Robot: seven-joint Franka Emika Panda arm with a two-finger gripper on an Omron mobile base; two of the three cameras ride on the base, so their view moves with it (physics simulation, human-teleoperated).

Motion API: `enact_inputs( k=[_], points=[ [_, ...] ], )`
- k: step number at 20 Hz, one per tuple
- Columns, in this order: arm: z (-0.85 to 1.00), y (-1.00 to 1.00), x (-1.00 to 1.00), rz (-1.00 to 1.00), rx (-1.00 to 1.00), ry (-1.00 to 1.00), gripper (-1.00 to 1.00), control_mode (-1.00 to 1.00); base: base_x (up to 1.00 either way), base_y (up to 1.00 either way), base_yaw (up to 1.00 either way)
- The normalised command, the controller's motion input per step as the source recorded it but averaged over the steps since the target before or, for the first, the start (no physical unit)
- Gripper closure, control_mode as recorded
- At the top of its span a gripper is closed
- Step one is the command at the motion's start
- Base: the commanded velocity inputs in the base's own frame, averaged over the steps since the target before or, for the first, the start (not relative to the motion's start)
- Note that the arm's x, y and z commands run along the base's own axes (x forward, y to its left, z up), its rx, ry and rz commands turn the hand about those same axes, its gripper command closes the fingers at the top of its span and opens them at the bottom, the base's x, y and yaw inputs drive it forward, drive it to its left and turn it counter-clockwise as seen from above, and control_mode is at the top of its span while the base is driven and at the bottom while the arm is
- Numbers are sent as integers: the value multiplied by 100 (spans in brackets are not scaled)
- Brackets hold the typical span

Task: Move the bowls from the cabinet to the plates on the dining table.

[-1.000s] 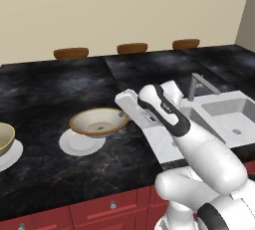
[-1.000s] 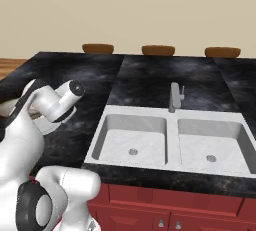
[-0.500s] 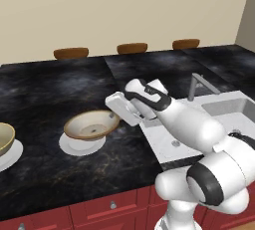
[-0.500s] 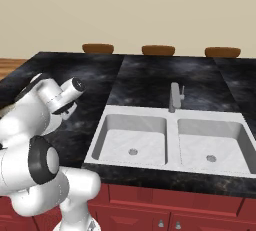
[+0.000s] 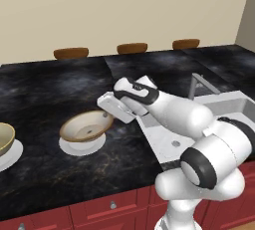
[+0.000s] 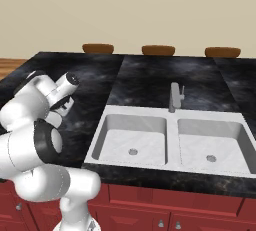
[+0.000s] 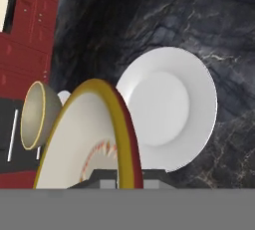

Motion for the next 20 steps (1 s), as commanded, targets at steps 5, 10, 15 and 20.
enact_inputs(
  k=[5,10,15,20],
  points=[
    [-23,21,3,0,-3,-20,100,-100,0,0,0],
    [-23,6,12,0,0,-11,100,-100,0,0,0],
    [-4,0,21,-1,-1,0,100,-100,0,0,0],
    [-2,3,27,-2,0,1,100,-100,0,0,0]
  ],
)
